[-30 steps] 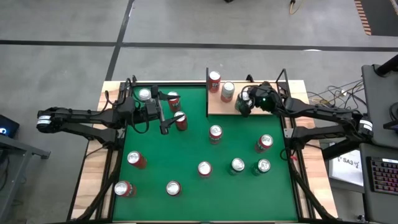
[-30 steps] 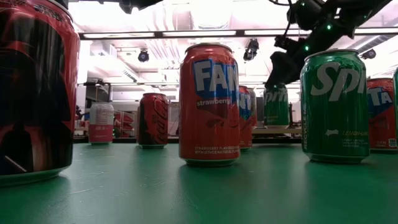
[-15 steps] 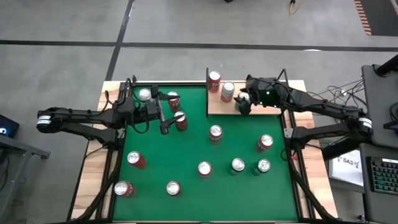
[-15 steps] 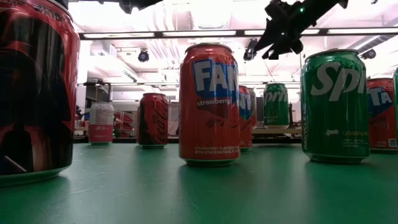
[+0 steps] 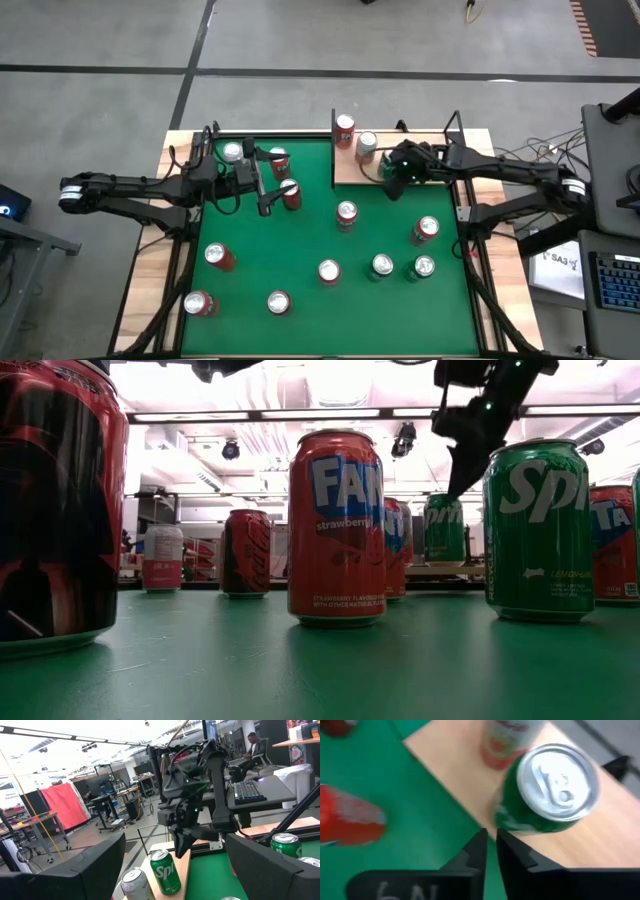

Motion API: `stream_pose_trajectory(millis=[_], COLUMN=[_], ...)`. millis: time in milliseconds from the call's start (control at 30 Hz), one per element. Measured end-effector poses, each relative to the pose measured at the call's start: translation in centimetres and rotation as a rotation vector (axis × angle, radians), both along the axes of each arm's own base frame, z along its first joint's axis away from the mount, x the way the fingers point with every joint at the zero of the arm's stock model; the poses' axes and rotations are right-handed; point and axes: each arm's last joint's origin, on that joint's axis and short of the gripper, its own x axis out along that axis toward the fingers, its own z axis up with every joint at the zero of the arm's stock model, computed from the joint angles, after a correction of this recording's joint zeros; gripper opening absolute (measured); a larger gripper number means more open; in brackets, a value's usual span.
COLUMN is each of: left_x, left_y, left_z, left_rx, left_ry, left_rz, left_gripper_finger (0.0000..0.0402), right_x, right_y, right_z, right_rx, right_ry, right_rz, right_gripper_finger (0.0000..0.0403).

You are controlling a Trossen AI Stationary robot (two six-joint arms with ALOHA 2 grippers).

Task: Place canned beverage on shelf
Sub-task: Put the left green soda can on the shelf

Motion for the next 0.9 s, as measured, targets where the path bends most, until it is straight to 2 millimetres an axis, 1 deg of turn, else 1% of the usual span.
stream_pose_trajectory(millis=[167,433,600,767,900], left_x=[0.0,0.0,0.0,0.0,0.0], left_y=[0.0,0.0,0.0,0.0,0.0], left_z=[0.0,0.0,0.0,0.0,0.0], left_rx=[0.000,0.003,0.003,0.003,0.003], left_ry=[0.000,0.005,0.005,0.005,0.006], left_rz=[0.000,0.000,0.000,0.000,0.000], left_gripper_finger=[0.0326,0.0326,0.0326,0.0326,0.0326], right_x=[0.3,-0.3,-0.3,0.0,0.3], right_y=[-0.5,-1.6,-1.8,-1.5,-1.8], right_z=[-0.3,-0.2,-0.2,-0.3,-0.1], right_rx=[-0.046,-0.114,-0.092,0.004,-0.033], right_ry=[0.034,0.062,0.053,-0.001,-0.026], right_rz=[-0.026,-0.110,-0.109,-0.061,-0.070], right_gripper_finger=[0.0013,0.0013,0.0013,0.0013,0.0013])
